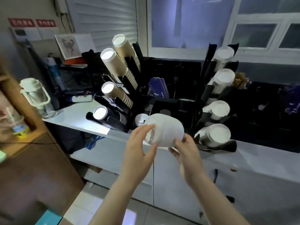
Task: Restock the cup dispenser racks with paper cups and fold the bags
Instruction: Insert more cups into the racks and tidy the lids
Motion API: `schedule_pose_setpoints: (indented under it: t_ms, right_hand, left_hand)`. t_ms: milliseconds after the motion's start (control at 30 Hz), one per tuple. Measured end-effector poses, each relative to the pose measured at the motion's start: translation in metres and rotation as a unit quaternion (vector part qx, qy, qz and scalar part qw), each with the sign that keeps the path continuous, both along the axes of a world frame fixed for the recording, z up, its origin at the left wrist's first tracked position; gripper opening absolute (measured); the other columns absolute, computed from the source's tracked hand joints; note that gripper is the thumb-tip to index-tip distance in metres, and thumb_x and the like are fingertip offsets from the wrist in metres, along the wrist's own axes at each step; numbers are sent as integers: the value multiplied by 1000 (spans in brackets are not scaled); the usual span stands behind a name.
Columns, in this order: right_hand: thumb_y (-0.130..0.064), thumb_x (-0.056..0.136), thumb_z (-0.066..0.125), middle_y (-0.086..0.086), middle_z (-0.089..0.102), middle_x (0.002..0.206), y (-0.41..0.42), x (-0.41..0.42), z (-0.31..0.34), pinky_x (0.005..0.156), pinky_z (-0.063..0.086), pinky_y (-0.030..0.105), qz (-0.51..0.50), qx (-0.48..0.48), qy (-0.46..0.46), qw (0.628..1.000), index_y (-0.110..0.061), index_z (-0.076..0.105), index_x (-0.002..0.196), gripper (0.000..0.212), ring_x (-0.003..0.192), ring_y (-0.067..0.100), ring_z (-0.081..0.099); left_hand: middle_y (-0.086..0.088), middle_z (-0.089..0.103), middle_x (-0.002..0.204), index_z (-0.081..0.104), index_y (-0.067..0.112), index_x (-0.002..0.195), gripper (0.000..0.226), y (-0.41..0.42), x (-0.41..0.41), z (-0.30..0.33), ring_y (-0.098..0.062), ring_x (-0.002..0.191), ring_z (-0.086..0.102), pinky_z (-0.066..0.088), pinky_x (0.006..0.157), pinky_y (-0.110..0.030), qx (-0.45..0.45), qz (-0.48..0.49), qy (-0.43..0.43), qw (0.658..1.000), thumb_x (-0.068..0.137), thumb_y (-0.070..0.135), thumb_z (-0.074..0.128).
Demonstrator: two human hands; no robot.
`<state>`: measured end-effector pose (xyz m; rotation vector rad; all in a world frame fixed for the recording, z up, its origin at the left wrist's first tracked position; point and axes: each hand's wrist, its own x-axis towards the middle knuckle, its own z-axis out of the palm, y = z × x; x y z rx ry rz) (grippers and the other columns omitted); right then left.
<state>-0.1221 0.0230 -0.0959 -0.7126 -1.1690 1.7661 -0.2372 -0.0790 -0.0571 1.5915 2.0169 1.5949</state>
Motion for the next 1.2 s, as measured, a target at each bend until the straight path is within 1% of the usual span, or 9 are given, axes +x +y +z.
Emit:
schedule_pose_setpoints:
  t_ms: [200, 400, 500, 633, 767, 867, 967, 1100, 1200]
  right_hand:
    - [-3, 95, 46, 12, 64, 112, 50, -84, -21, 88, 50, 29, 97, -155, 74, 980, -6, 57, 114, 23, 100, 21, 61]
    - [-1, 96, 46, 14, 66, 109, 88, -151, -31, 92, 48, 30, 109, -312, 145, 933, -2, 55, 126, 32, 94, 20, 61]
    - [-1, 93, 51, 17, 65, 111, 95, -172, -29, 85, 48, 30, 93, -360, 151, 916, 0, 54, 126, 33, 89, 22, 61]
    - [0, 93, 49, 24, 61, 122, 106, -191, -18, 84, 51, 34, 83, -383, 163, 906, 3, 54, 125, 32, 92, 27, 62]
    - [4, 92, 43, 23, 60, 124, 118, -203, -10, 97, 45, 39, 52, -378, 170, 909, 0, 58, 123, 34, 99, 30, 59]
    - [4, 91, 41, 21, 63, 118, 120, -210, -8, 89, 47, 37, 35, -377, 174, 909, -3, 60, 117, 33, 100, 30, 59]
    - [1, 89, 48, 14, 64, 108, 121, -216, -10, 79, 47, 31, 12, -400, 146, 905, -5, 62, 103, 20, 99, 27, 58]
    - [2, 88, 49, 9, 65, 94, 124, -224, -13, 74, 47, 28, -14, -422, 127, 898, -9, 62, 92, 17, 87, 22, 60]
    - [1, 86, 50, 10, 64, 89, 127, -231, -15, 84, 49, 31, -36, -425, 134, 894, -7, 61, 90, 14, 86, 25, 61]
  left_hand:
    - [4, 40, 145, 39, 36, 131, 56, 38, -60, -16, -7, 135, 33, 29, 112, -28, -76, 59, 49, 994, 88, 7, 61]
    - [-4, 33, 150, 41, 20, 138, 59, 80, -107, -19, -17, 141, 26, 25, 115, -37, -128, 96, 99, 982, 85, 5, 63]
    - [-10, 32, 150, 41, 9, 138, 59, 96, -124, -18, -24, 141, 23, 20, 115, -36, -151, 104, 147, 972, 84, 3, 63]
    - [-13, 28, 151, 36, 6, 141, 63, 119, -144, -11, -27, 141, 21, 16, 114, -34, -167, 96, 179, 965, 83, 1, 60]
    - [-16, 26, 152, 36, 5, 141, 64, 143, -160, -4, -30, 142, 17, 18, 116, -43, -169, 75, 189, 964, 79, -7, 52]
    - [-14, 28, 151, 35, 5, 140, 67, 155, -171, -2, -33, 139, 20, 20, 114, -45, -183, 73, 196, 961, 76, -10, 46]
    - [-9, 33, 147, 36, 8, 139, 67, 160, -183, -5, -32, 135, 22, 21, 113, -42, -201, 69, 221, 952, 75, -11, 42]
    - [-6, 29, 150, 34, 11, 141, 65, 168, -191, -8, -27, 129, 23, 24, 108, -37, -215, 47, 216, 951, 79, -10, 37]
    - [-5, 20, 154, 30, 11, 142, 62, 178, -194, -12, -29, 134, 19, 21, 111, -39, -238, 23, 217, 946, 83, -5, 36]
